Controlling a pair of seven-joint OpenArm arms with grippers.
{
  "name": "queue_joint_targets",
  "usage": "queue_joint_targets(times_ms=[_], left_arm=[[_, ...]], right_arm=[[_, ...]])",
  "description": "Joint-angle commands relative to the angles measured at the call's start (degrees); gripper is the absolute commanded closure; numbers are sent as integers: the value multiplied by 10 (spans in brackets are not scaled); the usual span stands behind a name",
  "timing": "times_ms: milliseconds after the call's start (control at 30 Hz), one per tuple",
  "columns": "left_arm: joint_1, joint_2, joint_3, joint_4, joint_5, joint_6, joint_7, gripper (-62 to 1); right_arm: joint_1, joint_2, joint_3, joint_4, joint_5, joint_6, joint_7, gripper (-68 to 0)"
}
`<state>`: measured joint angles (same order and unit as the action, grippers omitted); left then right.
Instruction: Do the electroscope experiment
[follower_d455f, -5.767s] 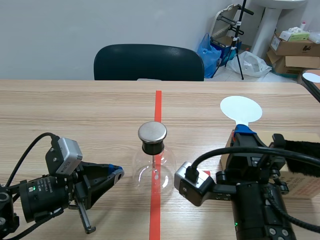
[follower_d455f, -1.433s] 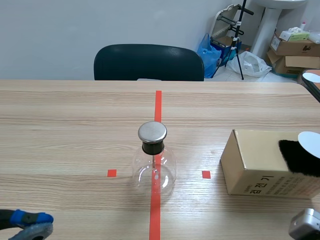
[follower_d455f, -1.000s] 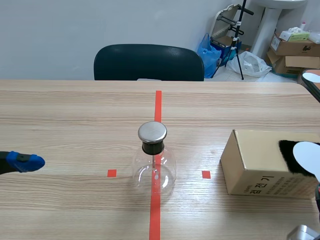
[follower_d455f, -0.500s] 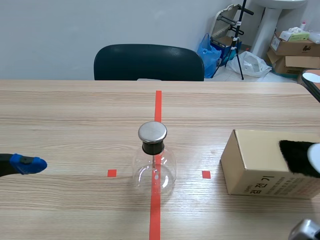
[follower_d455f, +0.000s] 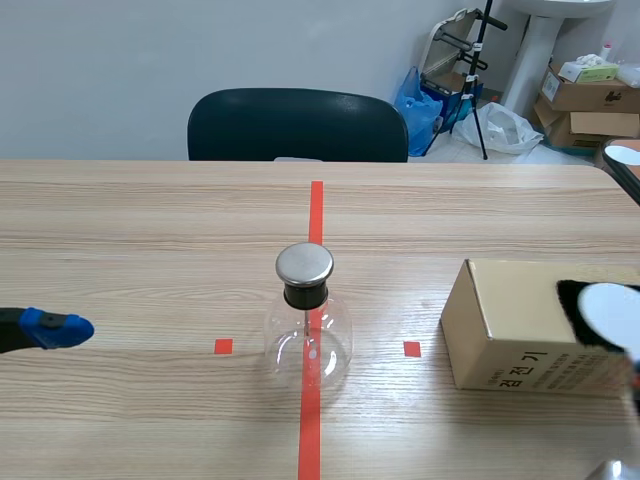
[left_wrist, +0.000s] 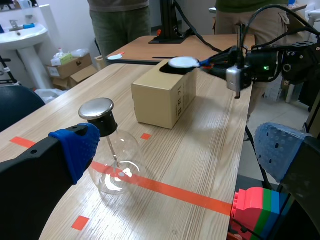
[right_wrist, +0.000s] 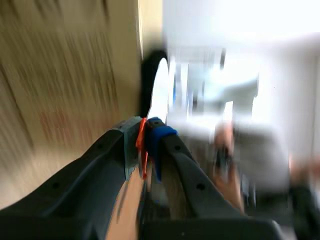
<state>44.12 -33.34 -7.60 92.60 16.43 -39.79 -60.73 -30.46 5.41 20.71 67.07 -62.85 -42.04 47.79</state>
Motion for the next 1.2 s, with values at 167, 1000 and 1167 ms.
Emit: queue_joint_targets(times_ms=[167,1000,1167], left_arm=[[0,4,-3,2,-8,-1,-12,-623],[-2,3,-3,2,-8,-1,-12,-623],[-2,3,-3,2,-8,-1,-11,-623]], right_arm=[[-1,-2,-1,2,-10,-28,-64,-9],[0,-7,0,3,-2,-28,-111,-9],[2,-7,-1,3,7,-28,-44,-9]])
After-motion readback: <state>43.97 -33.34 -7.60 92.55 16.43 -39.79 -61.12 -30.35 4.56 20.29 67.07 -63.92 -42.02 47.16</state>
